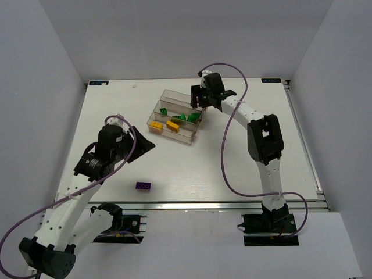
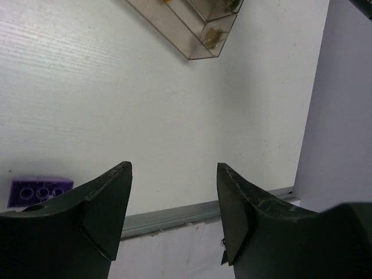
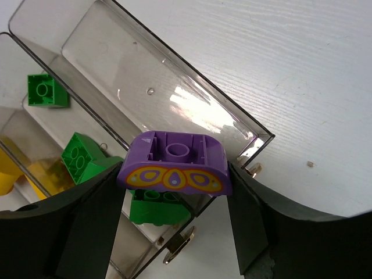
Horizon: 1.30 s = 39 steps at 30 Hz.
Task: Sort the legos into containers by color
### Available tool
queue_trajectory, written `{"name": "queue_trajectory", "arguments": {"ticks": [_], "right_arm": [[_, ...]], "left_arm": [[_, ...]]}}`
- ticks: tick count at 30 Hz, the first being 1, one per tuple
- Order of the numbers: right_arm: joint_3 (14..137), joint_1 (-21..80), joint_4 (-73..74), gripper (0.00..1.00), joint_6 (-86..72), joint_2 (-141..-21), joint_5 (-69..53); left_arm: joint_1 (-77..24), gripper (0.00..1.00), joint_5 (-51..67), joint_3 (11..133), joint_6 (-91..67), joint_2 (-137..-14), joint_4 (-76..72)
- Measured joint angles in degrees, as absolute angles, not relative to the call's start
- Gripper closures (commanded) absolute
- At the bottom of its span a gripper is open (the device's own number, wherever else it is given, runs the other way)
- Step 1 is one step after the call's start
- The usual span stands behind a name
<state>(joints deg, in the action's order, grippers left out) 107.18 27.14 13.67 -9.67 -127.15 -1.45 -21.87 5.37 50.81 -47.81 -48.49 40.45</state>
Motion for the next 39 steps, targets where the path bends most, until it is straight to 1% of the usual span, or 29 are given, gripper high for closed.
{"name": "queue_trajectory", "arguments": {"ticks": [1, 2, 4, 5, 6, 7, 9, 10, 13, 16, 18, 20, 21, 23, 24, 25, 26, 27, 28, 29, 30, 31, 32, 35, 39], "right_arm": [[107.18, 27.14, 13.47, 0.58, -9.67, -127.72, -1.41], [107.18, 27.14, 13.45, 0.49, -9.67, -128.07, -1.39], [107.18, 27.18, 13.08, 0.40, -9.65, -128.66, -1.39], [107.18, 27.24, 13.02, 0.31, -9.63, -128.75, -1.39], [107.18, 27.35, 13.04, 0.30, -9.54, -128.75, -1.39], [107.18, 27.42, 13.04, 0.24, -9.41, -128.75, -1.39], [107.26, 27.55, 13.04, 0.22, -9.04, -128.75, -1.43], [107.31, 27.59, 13.04, 0.17, -8.93, -128.75, -1.43], [107.53, 27.70, 12.97, 0.12, -8.51, -128.75, -1.56], [107.59, 27.73, 12.93, 0.11, -8.36, -128.75, -1.83], [107.59, 27.73, 12.91, 0.12, -8.32, -128.75, -2.13], [107.59, 27.70, 12.95, 0.23, -7.84, -128.73, -2.87], [107.59, 27.66, 12.99, 0.28, -7.29, -128.55, -3.60], [107.00, 27.44, 12.88, 0.58, -5.41, -127.50, -5.74], [105.27, 27.33, 12.21, 0.70, -3.97, -125.73, -7.46], [102.83, 27.11, 11.60, 0.86, -2.44, -123.48, -9.13], [97.54, 26.79, 9.19, 0.86, -0.80, -119.33, -11.33], [92.20, 26.46, 7.57, 0.83, 1.41, -114.52, -13.45], [87.29, 26.09, 6.04, 0.58, 3.38, -109.91, -15.40], [82.17, 25.63, 4.23, 0.42, 5.02, -104.81, -17.37], [77.58, 25.19, 1.78, 0.23, 6.81, -100.12, -19.16], [73.45, 24.73, 0.67, 0.14, 8.40, -95.31, -21.41], [70.65, 24.23, -0.16, 0.11, 10.28, -91.39, -23.70], [67.42, 22.94, -0.75, 0.11, 13.80, -84.95, -30.57], [62.39, 21.82, -0.16, 0.11, 14.87, -81.78, -36.62]], "left_arm": [[-21.87, 0.30, 5.39, 50.35, -48.27, -47.59, 41.01], [-21.87, 0.30, 5.41, 49.98, -48.69, -46.81, 41.71], [-21.87, 0.30, 5.45, 49.25, -49.30, -45.87, 42.89], [-21.87, 0.30, 5.50, 49.06, -49.56, -45.65, 43.64], [-21.87, 0.29, 5.56, 48.88, -49.76, -45.63, 44.14], [-21.87, 0.29, 5.58, 48.75, -49.98, -45.65, 44.66], [-21.87, 0.28, 5.61, 48.47, -50.30, -45.71, 45.71], [-21.87, 0.28, 5.58, 48.42, -50.50, -45.78, 46.30], [-21.87, 0.27, 5.50, 48.38, -51.09, -46.17, 47.81], [-21.96, 0.26, 5.17, 48.36, -51.96, -46.98, 49.32], [-22.15, 0.26, 4.86, 48.36, -52.58, -47.62, 50.11], [-22.26, 0.27, 4.29, 48.36, -53.30, -48.42, 51.03], [-22.33, 0.30, 3.92, 48.36, -53.78, -48.95, 51.59], [-22.35, 0.35, 3.16, 48.38, -54.81, -50.24, 53.10], [-22.35, 0.39, 2.87, 48.38, -55.35, -50.94, 53.91], [-22.35, 0.41, 2.37, 48.38, -55.99, -51.72, 54.70], [-22.35, 0.43, 1.67, 48.38, -56.69, -52.73, 55.83], [-22.35, 0.43, 1.17, 48.38, -57.39, -53.52, 56.66], [-22.35, 0.42, 0.62, 48.38, -58.22, -54.37, 57.63], [-22.35, 0.40, 0.12, 48.38, -59.00, -55.07, 58.59], [-22.35, 0.36, -0.38, 48.38, -60.18, -55.79, 59.68], [-22.35, 0.33, -0.80, 48.36, -61.19, -56.31, 60.51], [-22.35, 0.31, -1.15, 48.31, -62.61, -56.77, 61.36], [-22.35, 0.25, -1.50, 46.57, -68.31, -56.90, 62.43], [-22.35, 0.24, -0.62, 41.78, -76.20, -57.04, 62.54]]}}
